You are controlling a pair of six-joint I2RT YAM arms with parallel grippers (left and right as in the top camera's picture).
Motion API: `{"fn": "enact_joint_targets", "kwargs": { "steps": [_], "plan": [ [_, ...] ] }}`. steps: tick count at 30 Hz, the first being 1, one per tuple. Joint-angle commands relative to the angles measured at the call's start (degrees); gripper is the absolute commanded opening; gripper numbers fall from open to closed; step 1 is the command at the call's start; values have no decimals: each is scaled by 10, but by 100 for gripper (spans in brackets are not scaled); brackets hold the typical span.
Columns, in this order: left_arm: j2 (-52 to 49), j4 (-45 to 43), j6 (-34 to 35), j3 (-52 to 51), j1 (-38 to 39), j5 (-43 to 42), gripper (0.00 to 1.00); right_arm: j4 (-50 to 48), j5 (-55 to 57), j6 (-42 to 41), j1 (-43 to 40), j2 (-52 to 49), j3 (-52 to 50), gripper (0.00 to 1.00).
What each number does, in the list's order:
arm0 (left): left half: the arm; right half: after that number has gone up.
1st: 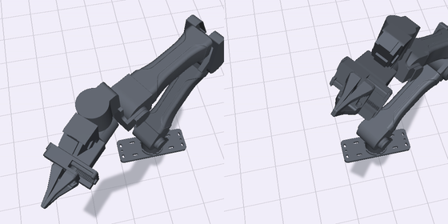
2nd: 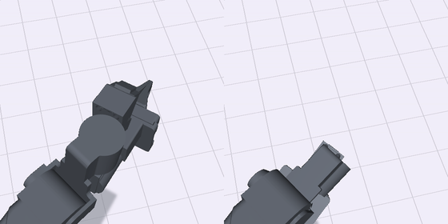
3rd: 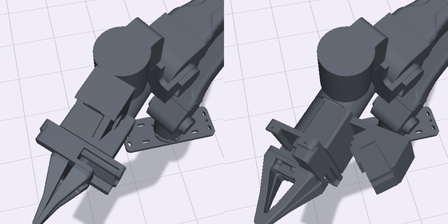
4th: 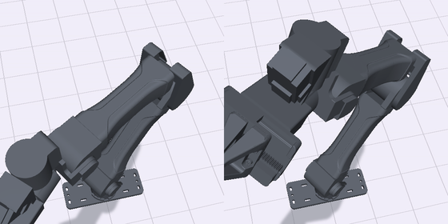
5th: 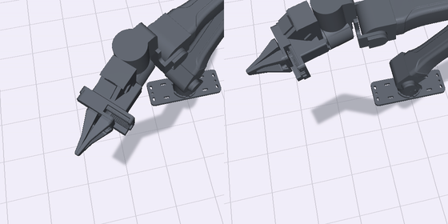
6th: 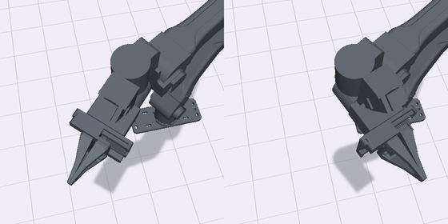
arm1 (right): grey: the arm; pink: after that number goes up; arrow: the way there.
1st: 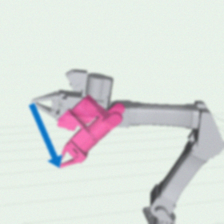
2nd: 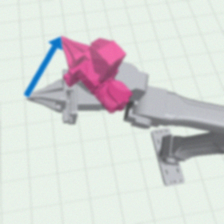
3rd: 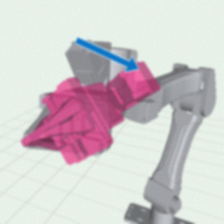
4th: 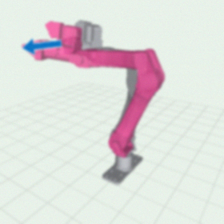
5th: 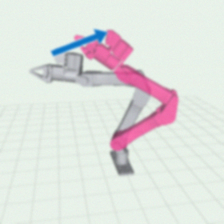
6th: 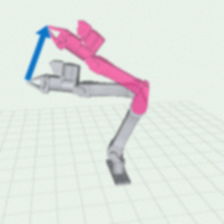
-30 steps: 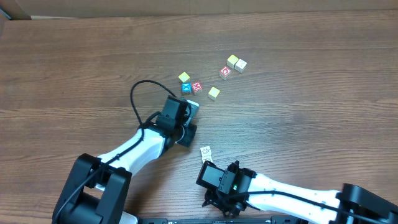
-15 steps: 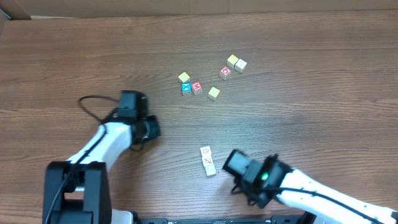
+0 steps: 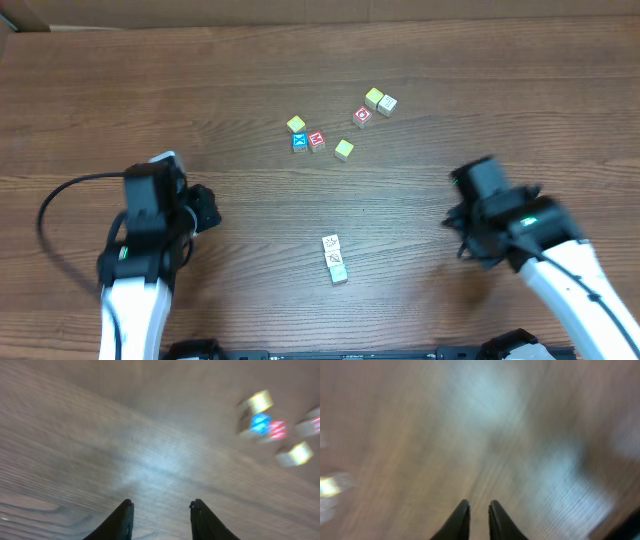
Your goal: Flip 3 blocks
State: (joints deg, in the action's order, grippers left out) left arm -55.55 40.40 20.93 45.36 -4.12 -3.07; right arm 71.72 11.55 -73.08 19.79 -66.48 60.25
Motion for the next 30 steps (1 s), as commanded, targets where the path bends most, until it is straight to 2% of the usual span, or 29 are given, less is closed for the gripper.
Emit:
{"fn": "enact_joint_targets", "kwargs": {
  "steps": [1,3,7,8,11,13,15,17,18,19,30],
  "plan": [
    [90,19,2,19,1,16,35,13,37,160,-30,12,90,31],
    [142,40,3,23,1,16,38,26,42,200,-38,12,138,46],
    [231,101,0,41,1,16,42,43,49,266,-38,12,224,96],
    [251,119,-5,49,1,16,44,47,51,276,-38,12,242,100],
    [296,166,-61,74,1,-1,47,52,51,316,-38,12,282,100],
    [320,199,-129,93,1,-37,47,51,52,336,-38,13,296,100],
    [338,229,-181,108,1,-63,58,50,54,348,-38,15,299,100],
    [353,237,-190,115,1,-89,59,49,67,348,-38,15,299,100],
    [358,240,-192,115,1,-90,65,49,74,348,-38,14,298,100],
    [362,241,-186,115,1,-89,100,49,79,348,-38,13,298,100],
    [361,314,-179,114,1,-86,100,53,79,348,-38,6,298,100]
  ]
}}
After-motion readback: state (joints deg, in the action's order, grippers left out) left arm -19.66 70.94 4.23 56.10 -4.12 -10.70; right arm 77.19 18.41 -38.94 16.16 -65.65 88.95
